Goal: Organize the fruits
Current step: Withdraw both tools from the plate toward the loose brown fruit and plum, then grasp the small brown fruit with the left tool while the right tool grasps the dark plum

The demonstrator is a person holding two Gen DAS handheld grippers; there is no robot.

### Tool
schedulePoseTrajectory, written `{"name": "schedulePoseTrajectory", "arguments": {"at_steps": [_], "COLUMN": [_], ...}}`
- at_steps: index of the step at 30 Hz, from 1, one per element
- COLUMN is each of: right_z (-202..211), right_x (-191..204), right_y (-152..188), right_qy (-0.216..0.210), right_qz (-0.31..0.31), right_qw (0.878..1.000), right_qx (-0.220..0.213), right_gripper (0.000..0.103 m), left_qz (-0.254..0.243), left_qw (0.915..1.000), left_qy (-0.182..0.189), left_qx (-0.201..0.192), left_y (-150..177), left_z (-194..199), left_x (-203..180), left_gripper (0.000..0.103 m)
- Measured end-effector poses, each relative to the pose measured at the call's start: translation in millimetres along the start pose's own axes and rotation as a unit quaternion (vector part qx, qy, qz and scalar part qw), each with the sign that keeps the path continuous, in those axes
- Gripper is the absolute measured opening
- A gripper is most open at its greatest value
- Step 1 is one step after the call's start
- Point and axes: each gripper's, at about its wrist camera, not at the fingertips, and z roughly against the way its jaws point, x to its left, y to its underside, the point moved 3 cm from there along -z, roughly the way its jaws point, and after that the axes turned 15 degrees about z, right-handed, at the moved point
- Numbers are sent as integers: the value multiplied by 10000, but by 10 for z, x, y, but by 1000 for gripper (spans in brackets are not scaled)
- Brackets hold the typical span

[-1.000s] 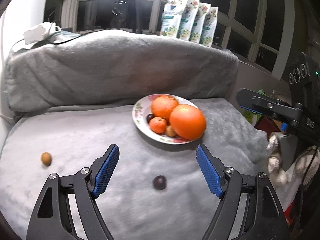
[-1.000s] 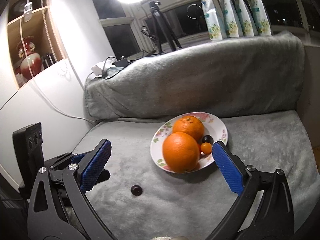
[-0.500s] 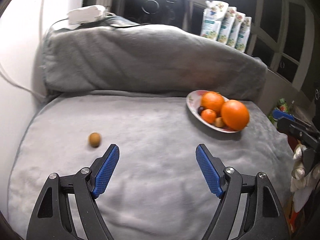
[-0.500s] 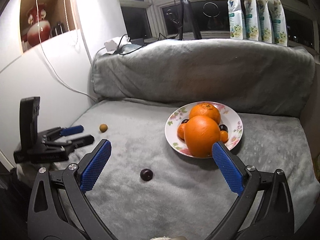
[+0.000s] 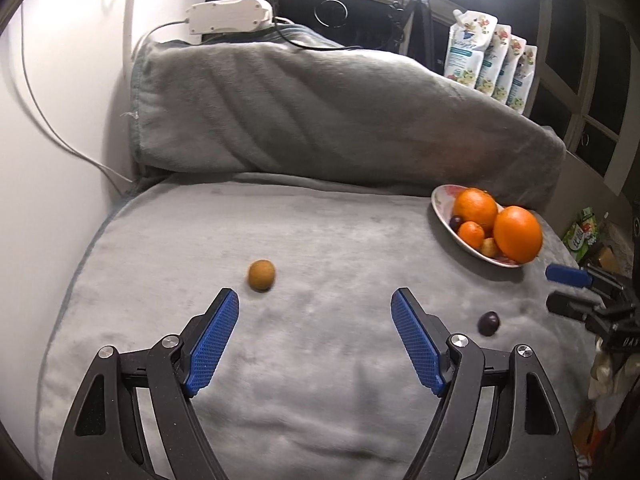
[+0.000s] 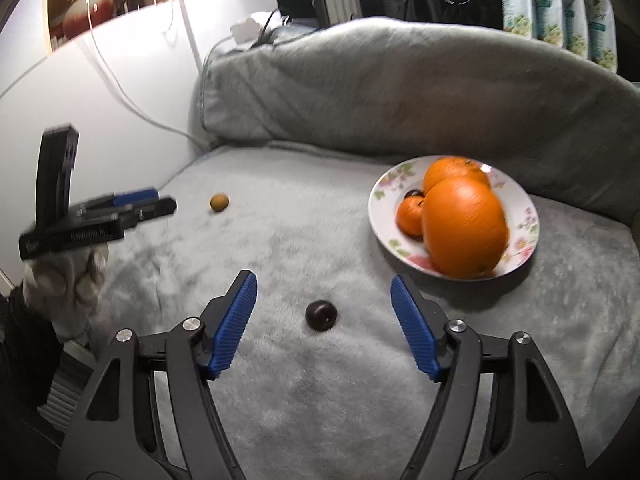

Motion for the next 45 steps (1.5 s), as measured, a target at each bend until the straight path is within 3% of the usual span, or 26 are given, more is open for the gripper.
{"name": "schedulePoseTrajectory", "arguments": {"at_steps": [3, 5, 8, 12, 20, 38, 45], "right_z": [-112, -189, -288, -436, -603, -701, -687], "right_x": [36, 44, 46, 61, 74, -12, 24], "right_y": [10, 16, 25, 56, 123, 156, 156], "right_qy": [-20, -103, -173, -224, -302, -499, -499], "right_qz": [112, 148, 178, 282, 385, 287, 330], "right_qw": [9998, 9996, 9992, 9982, 9959, 9942, 9939], "right_qx": [138, 219, 304, 476, 761, 904, 925], "right_gripper": [63, 58, 57, 45, 39, 31, 26], "left_qz": [39, 95, 138, 170, 123, 160, 137], "left_qw": [10000, 9998, 9996, 9992, 9982, 9949, 9949], "left_qy": [-17, -30, -69, -111, -166, -327, -401], "left_qx": [63, 163, 239, 351, 565, 936, 920], "left_y": [-23, -38, -65, -101, -109, -197, -220], "left_z": [-80, -164, -255, -373, -581, -1005, -1084], "left_x": [67, 123, 192, 250, 290, 396, 392], "left_gripper": [78, 68, 67, 62, 57, 45, 24]}}
